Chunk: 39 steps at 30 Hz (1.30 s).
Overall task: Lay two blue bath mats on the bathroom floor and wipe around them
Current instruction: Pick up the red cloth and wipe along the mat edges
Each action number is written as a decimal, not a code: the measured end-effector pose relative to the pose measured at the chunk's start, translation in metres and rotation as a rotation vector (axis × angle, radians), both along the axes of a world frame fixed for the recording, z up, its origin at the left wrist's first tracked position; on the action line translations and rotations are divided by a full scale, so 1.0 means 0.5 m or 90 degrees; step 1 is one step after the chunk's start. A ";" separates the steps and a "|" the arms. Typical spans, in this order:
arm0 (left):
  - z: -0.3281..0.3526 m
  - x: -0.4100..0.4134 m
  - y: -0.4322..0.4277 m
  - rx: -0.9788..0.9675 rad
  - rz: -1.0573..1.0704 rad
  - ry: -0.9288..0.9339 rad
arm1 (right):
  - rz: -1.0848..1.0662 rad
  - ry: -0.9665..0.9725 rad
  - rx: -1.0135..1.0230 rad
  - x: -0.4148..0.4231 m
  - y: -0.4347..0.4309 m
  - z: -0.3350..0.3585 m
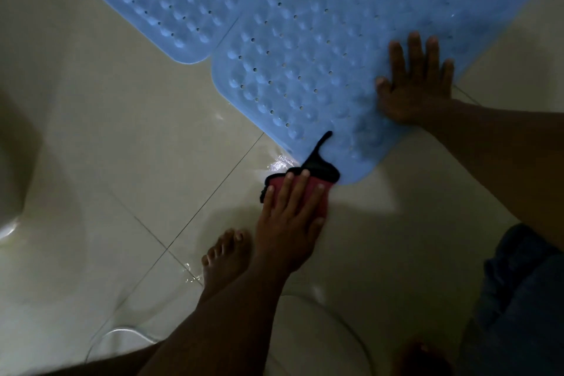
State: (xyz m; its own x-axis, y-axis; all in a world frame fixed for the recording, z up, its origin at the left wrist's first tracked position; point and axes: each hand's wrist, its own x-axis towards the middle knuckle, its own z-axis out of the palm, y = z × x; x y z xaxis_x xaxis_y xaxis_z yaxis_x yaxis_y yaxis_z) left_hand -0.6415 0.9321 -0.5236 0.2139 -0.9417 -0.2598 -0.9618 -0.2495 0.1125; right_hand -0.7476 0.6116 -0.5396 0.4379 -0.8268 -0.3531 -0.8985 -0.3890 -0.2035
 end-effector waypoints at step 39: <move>-0.019 0.267 -0.115 -0.017 0.430 -0.113 | -0.006 0.032 0.034 -0.003 -0.021 -0.013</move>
State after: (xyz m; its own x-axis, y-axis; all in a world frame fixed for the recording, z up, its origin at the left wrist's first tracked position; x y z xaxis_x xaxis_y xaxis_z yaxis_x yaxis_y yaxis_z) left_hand -0.5080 0.8747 -0.5330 0.7917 -0.5935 -0.1447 -0.6018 -0.7985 -0.0175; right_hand -0.7489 0.6012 -0.5459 0.4110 -0.8100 -0.4183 -0.9116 -0.3708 -0.1775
